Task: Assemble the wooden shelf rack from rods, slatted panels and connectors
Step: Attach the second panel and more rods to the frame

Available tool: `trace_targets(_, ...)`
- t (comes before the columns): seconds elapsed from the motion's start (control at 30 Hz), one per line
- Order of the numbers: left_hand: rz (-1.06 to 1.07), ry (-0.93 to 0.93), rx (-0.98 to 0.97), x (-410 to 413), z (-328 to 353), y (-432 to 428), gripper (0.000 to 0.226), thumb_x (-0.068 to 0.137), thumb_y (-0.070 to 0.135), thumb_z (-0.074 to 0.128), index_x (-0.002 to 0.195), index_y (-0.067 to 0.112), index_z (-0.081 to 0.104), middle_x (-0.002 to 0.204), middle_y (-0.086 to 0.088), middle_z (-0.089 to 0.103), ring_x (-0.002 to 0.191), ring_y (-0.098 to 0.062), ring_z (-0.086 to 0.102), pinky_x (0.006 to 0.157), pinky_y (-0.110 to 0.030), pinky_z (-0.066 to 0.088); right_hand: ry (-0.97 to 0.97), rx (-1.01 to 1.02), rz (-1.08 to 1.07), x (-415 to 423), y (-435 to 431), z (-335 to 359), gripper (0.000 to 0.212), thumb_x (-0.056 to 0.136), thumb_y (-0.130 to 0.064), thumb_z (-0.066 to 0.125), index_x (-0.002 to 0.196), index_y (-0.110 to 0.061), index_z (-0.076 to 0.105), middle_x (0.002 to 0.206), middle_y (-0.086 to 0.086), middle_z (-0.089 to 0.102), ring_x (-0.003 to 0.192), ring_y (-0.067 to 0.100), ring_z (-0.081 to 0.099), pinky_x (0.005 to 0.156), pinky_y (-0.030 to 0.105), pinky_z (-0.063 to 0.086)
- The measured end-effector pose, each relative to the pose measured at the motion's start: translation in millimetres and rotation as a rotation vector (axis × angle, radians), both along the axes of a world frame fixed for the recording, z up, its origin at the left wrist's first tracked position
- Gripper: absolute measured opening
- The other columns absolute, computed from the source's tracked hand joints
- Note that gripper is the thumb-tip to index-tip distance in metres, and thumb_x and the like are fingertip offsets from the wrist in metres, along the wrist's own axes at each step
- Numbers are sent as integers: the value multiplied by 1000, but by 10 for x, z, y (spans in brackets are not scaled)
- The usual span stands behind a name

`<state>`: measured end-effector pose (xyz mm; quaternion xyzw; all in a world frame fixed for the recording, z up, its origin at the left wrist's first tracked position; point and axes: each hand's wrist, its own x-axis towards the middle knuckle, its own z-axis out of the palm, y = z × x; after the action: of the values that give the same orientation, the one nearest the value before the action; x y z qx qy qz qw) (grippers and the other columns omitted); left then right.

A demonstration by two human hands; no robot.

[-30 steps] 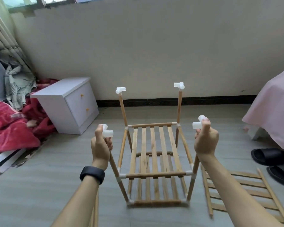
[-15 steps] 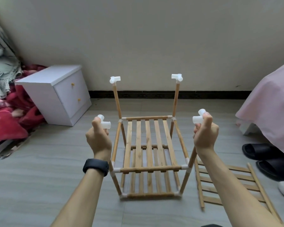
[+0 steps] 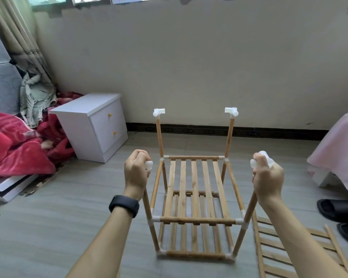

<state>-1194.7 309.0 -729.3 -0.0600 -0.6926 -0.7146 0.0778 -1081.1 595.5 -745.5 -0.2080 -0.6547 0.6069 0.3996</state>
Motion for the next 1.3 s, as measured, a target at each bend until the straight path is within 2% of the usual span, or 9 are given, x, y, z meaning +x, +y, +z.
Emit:
trace_targets(0.23,194,77,-19,-106,-100,134,29,81,20,42,59,29,59,52,11,48,60,-24,46,55,-38,37,23,70,-93,-59,-22,-62,41,80,-50,49,60,-14,47,53,8,42,53,25,45,52,35,40)
trace_targets(0.37,152,76,-24,-131,-103,144,29,80,20,43,57,30,58,50,11,47,50,-15,46,45,-28,36,34,81,-69,-54,-13,-47,40,81,-48,49,58,-16,46,52,7,41,54,25,43,55,40,41)
trace_targets(0.5,103,84,8,-37,-97,144,18,80,25,45,70,19,57,54,10,48,50,-8,46,43,-23,36,32,92,-68,-3,-11,-33,46,82,-53,47,58,-14,47,52,7,41,54,26,45,56,41,42)
trace_targets(0.6,94,62,-5,53,-162,136,29,87,44,48,77,19,58,56,9,48,52,-9,44,48,-25,36,1,51,-64,24,-28,-58,52,87,-60,52,57,-17,49,50,1,44,53,23,44,57,35,39)
trace_targets(0.7,185,48,-20,131,-279,147,53,87,67,43,63,21,52,48,10,44,46,-9,40,51,-28,36,-23,-52,-17,47,-51,-104,55,83,-67,56,55,-20,48,45,-10,42,47,11,40,52,28,35)
trace_targets(0.93,257,38,61,49,-241,181,51,82,60,49,46,25,48,40,9,42,38,-8,41,50,-27,36,44,-12,-90,11,-48,-75,57,73,-68,49,55,-14,46,38,-10,39,43,13,41,44,24,34)
trace_targets(1.07,240,70,51,60,-279,212,52,83,65,47,51,24,47,41,11,42,39,-5,40,50,-26,35,33,32,-77,12,-32,-143,63,80,-74,47,55,-16,45,39,-10,38,41,12,38,44,24,33)
trace_targets(1.2,202,65,-9,103,-315,163,66,80,86,37,71,22,51,47,13,43,45,-5,40,49,-26,38,-41,76,-5,166,-126,-413,75,81,-91,36,77,-17,49,62,-4,48,51,4,45,50,17,42)
trace_targets(1.3,146,135,-151,165,-516,19,79,79,93,19,95,23,51,70,10,59,61,-5,56,57,-17,47,-284,150,-80,383,-312,-921,49,90,-65,58,105,-20,47,96,4,51,79,13,54,75,35,54)
